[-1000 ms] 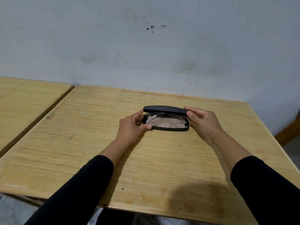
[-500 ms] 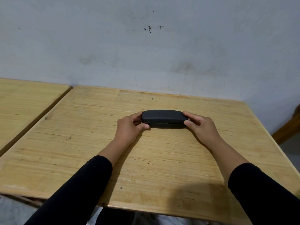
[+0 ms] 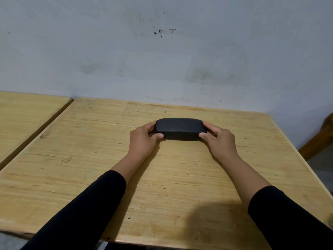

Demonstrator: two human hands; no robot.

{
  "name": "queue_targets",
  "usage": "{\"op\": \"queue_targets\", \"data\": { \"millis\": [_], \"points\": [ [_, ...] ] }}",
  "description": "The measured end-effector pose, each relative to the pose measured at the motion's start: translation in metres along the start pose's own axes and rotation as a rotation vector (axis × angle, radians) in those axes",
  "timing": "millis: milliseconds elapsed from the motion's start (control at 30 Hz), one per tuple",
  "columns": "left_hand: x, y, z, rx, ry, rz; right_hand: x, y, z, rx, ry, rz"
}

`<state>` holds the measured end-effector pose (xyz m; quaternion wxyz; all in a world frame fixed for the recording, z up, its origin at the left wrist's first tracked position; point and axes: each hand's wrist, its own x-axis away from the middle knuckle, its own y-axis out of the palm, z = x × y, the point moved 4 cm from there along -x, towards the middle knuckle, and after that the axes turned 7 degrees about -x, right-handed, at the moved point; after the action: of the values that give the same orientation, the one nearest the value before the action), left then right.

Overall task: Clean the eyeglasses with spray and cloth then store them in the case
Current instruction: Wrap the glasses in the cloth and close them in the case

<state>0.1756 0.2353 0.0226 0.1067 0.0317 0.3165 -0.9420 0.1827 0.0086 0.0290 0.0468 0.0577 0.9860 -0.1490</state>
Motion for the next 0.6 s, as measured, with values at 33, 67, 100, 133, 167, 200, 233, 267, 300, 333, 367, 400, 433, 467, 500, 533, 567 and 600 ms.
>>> {"op": "queue_targets", "data": {
  "millis": [33, 67, 100, 133, 167, 200, 233, 267, 300, 333, 367, 400, 433, 467, 500, 533, 567, 600],
  "points": [
    [-0.007, 0.002, 0.003, 0.002, 0.007, 0.007, -0.005, 0.000, -0.003, -0.017, -0.002, 0.018],
    [-0.015, 0.004, 0.007, 0.006, 0.018, 0.014, -0.012, -0.001, -0.006, -0.035, -0.002, 0.035],
    [-0.024, 0.006, 0.011, 0.012, 0.032, 0.022, -0.020, -0.001, -0.008, -0.048, -0.004, 0.050],
    [-0.034, 0.008, 0.015, 0.018, 0.044, 0.027, -0.029, -0.001, -0.010, -0.057, -0.009, 0.064],
    [-0.045, 0.010, 0.018, 0.018, 0.051, 0.033, -0.039, 0.000, -0.011, -0.061, -0.016, 0.074],
    [-0.057, 0.012, 0.020, 0.012, 0.049, 0.040, -0.049, 0.001, -0.011, -0.062, -0.019, 0.081],
    [-0.068, 0.014, 0.021, 0.001, 0.042, 0.044, -0.058, 0.002, -0.011, -0.059, -0.016, 0.086],
    [-0.079, 0.017, 0.021, -0.008, 0.036, 0.040, -0.067, 0.005, -0.010, -0.054, -0.009, 0.089],
    [-0.088, 0.020, 0.020, -0.016, 0.035, 0.031, -0.075, 0.006, -0.008, -0.046, -0.002, 0.092],
    [-0.097, 0.024, 0.019, -0.023, 0.037, 0.022, -0.083, 0.009, -0.005, -0.034, 0.005, 0.094],
    [-0.104, 0.027, 0.018, -0.032, 0.042, 0.014, -0.090, 0.010, -0.003, -0.017, 0.014, 0.096],
    [-0.110, 0.030, 0.017, -0.039, 0.046, 0.008, -0.096, 0.012, 0.000, 0.002, 0.024, 0.098],
    [-0.115, 0.033, 0.016, -0.045, 0.046, 0.002, -0.101, 0.014, 0.003, 0.023, 0.032, 0.098],
    [-0.119, 0.036, 0.014, -0.049, 0.041, -0.002, -0.106, 0.016, 0.006, 0.045, 0.037, 0.097],
    [-0.123, 0.039, 0.012, -0.059, 0.034, -0.006, -0.110, 0.017, 0.009, 0.068, 0.040, 0.095],
    [-0.126, 0.041, 0.010, -0.069, 0.033, -0.009, -0.114, 0.019, 0.012, 0.090, 0.044, 0.092],
    [-0.128, 0.042, 0.009, -0.079, 0.039, -0.011, -0.116, 0.019, 0.014, 0.109, 0.047, 0.090],
    [-0.130, 0.043, 0.008, -0.087, 0.046, -0.014, -0.118, 0.020, 0.016, 0.126, 0.048, 0.088]
  ]
}}
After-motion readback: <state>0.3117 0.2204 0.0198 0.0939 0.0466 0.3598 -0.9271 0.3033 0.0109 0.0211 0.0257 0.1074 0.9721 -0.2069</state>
